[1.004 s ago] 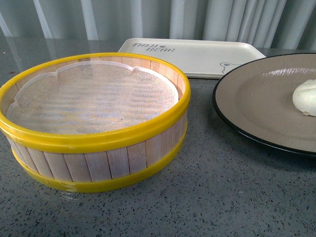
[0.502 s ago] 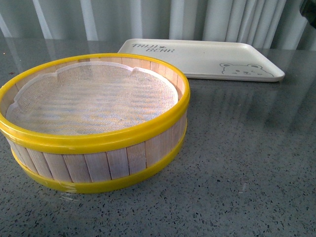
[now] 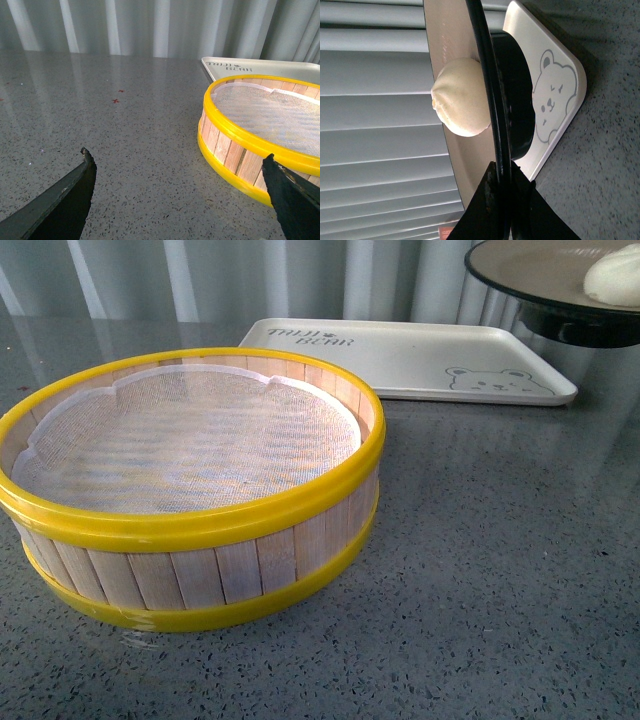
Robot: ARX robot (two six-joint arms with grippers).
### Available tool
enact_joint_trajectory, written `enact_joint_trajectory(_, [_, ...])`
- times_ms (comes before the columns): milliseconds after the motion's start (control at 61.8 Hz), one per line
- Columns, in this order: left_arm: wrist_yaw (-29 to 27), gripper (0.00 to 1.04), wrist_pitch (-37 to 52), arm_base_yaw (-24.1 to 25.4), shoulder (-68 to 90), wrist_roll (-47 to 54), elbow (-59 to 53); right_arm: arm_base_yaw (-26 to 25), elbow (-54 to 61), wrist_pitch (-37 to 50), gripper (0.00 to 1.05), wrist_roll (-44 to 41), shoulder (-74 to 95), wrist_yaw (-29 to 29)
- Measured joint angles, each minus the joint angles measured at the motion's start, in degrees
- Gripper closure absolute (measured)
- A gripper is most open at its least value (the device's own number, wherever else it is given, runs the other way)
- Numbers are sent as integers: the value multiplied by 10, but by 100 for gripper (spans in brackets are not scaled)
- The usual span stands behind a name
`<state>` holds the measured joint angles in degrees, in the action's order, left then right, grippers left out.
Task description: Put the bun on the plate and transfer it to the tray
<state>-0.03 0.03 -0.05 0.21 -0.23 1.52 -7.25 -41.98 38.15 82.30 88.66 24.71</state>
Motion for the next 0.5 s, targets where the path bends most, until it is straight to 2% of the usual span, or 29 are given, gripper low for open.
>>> enact_joint_trajectory(211, [0, 7, 0, 0, 0, 0, 0, 36, -143, -72, 102, -12, 105, -9])
enact_joint_trajectory(502, [0, 7, 0, 0, 0, 0, 0, 54, -216, -89, 102, 24, 175, -14])
